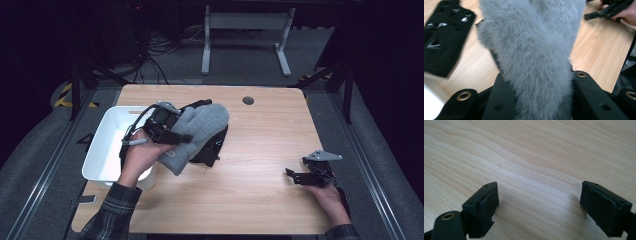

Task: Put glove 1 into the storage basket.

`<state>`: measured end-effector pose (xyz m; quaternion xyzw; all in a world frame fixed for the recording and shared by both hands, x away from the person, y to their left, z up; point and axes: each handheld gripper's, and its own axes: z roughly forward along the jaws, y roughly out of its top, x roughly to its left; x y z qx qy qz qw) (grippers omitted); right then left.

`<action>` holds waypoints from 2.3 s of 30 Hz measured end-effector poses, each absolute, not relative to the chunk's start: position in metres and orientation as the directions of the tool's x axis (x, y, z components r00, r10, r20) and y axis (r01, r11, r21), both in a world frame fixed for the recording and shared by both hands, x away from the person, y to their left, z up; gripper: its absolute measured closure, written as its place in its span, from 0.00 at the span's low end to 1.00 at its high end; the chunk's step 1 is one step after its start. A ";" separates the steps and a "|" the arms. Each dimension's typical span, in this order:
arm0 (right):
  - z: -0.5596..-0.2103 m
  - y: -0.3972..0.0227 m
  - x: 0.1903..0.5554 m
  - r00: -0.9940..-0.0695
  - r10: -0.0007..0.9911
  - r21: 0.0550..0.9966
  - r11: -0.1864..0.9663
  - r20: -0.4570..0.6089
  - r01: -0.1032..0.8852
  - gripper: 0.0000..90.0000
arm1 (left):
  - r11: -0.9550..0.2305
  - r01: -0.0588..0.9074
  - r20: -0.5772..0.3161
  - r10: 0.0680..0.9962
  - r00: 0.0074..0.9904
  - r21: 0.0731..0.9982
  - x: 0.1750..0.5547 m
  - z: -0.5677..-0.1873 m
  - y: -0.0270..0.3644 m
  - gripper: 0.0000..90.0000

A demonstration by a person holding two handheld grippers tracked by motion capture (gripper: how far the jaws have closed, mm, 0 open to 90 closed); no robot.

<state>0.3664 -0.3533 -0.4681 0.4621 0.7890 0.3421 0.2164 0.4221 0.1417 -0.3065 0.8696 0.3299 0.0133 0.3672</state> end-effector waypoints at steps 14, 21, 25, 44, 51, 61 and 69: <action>-0.468 -0.353 0.366 -0.479 0.877 0.740 0.339 -0.025 0.581 0.18 | -0.376 0.656 -0.247 0.713 0.656 0.655 0.427 -0.304 0.225 0.78; -0.468 -0.353 0.366 -0.479 0.877 0.740 0.339 -0.025 0.581 0.18 | -0.310 0.713 -0.278 0.767 0.578 0.629 0.432 -0.318 0.260 0.78; -0.468 -0.353 0.366 -0.477 0.878 0.740 0.338 -0.025 0.582 0.18 | -0.288 0.747 -0.293 0.789 0.540 0.600 0.435 -0.332 0.273 0.78; -0.468 -0.353 0.366 -0.476 0.879 0.740 0.337 -0.025 0.582 0.18 | -0.228 0.886 -0.349 0.857 0.379 0.404 0.460 -0.404 0.289 0.76; -0.468 -0.353 0.366 -0.475 0.880 0.739 0.337 -0.027 0.583 0.18 | -0.218 0.900 -0.356 0.863 0.359 0.379 0.464 -0.422 0.290 0.60; -0.468 -0.353 0.366 -0.474 0.880 0.739 0.337 -0.027 0.583 0.18 | -0.240 0.873 -0.279 0.883 0.378 0.425 0.462 -0.413 0.293 0.21; -0.468 -0.353 0.366 -0.474 0.880 0.740 0.337 -0.028 0.583 0.18 | -0.261 0.817 -0.223 0.879 0.421 0.514 0.452 -0.384 0.286 0.17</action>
